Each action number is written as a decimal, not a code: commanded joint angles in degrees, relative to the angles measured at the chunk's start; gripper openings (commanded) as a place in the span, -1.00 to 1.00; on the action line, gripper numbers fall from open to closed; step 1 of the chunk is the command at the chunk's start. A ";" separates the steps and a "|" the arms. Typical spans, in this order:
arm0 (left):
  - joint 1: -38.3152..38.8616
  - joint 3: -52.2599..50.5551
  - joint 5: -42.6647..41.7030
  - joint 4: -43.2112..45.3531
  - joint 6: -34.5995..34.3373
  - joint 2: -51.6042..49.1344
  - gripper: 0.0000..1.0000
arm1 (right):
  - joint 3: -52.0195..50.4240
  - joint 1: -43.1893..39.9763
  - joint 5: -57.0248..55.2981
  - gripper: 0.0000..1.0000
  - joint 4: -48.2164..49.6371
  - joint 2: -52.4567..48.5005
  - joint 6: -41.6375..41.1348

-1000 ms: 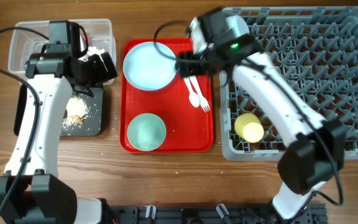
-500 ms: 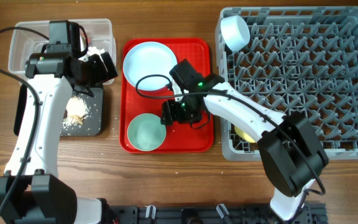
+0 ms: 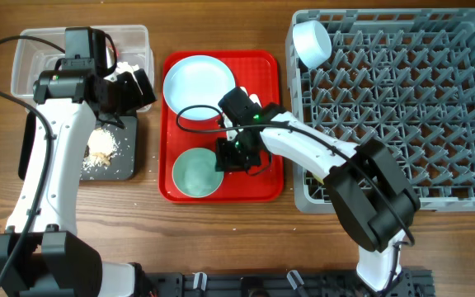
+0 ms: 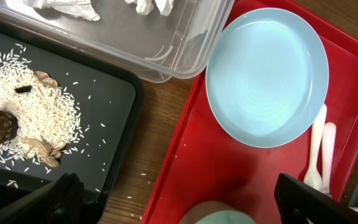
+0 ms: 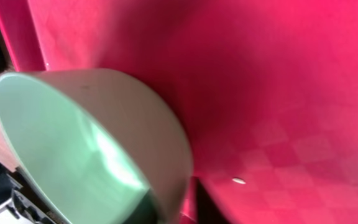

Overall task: Sort waste into correct bins and load items into the dishwasher rack
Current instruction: 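Return the right gripper to the red tray and grasp the green bowl, then carry the green bowl into the rack and set it down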

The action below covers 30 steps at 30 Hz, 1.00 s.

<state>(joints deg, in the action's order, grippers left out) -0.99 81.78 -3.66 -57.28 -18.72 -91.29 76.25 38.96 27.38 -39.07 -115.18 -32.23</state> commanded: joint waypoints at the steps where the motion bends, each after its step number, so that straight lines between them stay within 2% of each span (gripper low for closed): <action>1: -0.20 0.35 0.74 -0.04 0.28 0.11 1.00 | 1.03 -1.36 1.18 -0.91 -0.74 0.04 -0.31; 5: -0.20 0.37 0.74 -0.04 0.28 0.11 1.00 | 3.74 -5.77 -1.11 -0.92 -3.45 4.72 0.76; 9: -0.20 0.35 0.74 -0.04 0.31 0.11 1.00 | 9.18 -13.53 -12.98 -0.91 -10.16 16.09 0.79; 13: -0.20 0.37 0.74 -0.04 0.28 0.11 1.00 | 13.46 -18.86 -29.94 -0.91 -13.05 25.53 0.59; 18: -0.20 0.37 0.74 -0.04 0.28 0.11 1.00 | 13.68 -20.68 -59.60 -0.91 -11.98 35.21 0.76; 23: -0.20 0.35 0.74 -0.04 0.28 0.11 1.00 | 12.70 -20.65 -74.18 -0.91 -10.45 33.44 4.57; 30: -0.20 0.35 0.74 -0.04 0.28 0.11 1.00 | 12.31 -20.20 -92.08 -0.91 -12.20 17.92 14.43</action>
<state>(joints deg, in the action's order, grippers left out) -0.99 81.78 -3.66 -57.30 -18.72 -91.29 89.71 18.06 -50.39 -50.22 -90.32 -24.71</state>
